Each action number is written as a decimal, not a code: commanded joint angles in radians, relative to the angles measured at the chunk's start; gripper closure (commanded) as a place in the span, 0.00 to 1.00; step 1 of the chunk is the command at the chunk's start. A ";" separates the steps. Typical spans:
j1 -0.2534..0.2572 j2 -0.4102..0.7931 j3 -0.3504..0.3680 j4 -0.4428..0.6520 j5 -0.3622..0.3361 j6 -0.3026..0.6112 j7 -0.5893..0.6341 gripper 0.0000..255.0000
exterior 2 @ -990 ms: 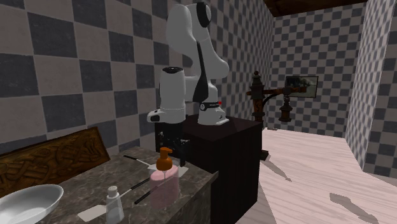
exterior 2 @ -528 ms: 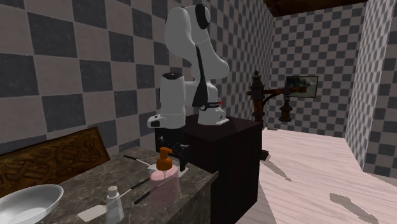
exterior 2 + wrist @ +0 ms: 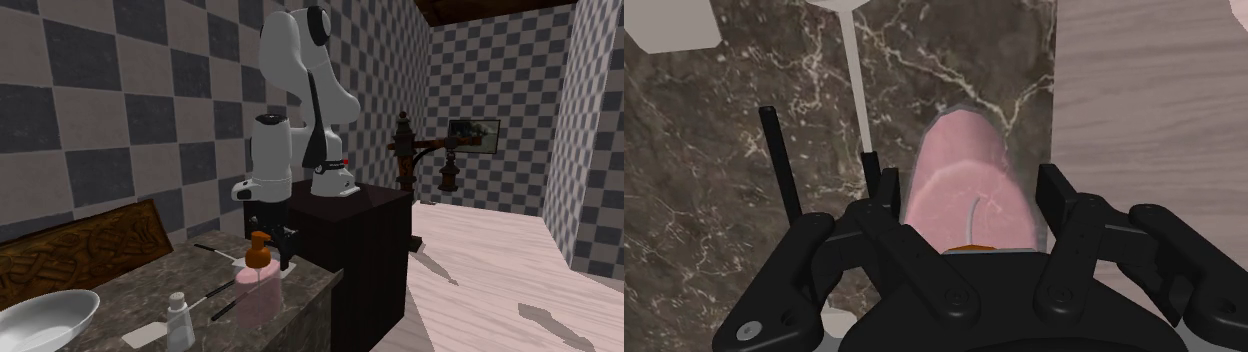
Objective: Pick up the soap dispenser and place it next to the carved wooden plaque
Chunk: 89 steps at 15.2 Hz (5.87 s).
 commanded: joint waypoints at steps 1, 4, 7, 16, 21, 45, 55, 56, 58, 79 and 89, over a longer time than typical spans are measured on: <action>0.000 0.001 0.000 0.001 0.000 0.001 0.000 1.00; 0.000 0.001 0.000 0.001 0.000 0.001 0.000 1.00; -0.010 -0.025 0.013 -0.008 0.012 -0.016 -0.010 1.00; -0.055 -0.142 0.072 -0.041 0.080 -0.098 -0.061 1.00; -0.077 -0.205 0.102 -0.051 0.122 -0.148 -0.092 1.00; -0.132 -0.471 0.181 -0.018 0.313 -0.418 -0.234 1.00; -0.138 -0.554 0.186 0.035 0.364 -0.544 -0.274 1.00; -0.138 -0.561 0.186 0.042 0.368 -0.557 -0.278 1.00; -0.151 -0.567 0.174 0.045 0.370 -0.564 -0.304 1.00; -0.396 -0.381 -0.050 0.286 0.312 -0.596 -0.749 1.00; -0.405 -0.306 -0.064 0.262 0.291 -0.498 -0.753 1.00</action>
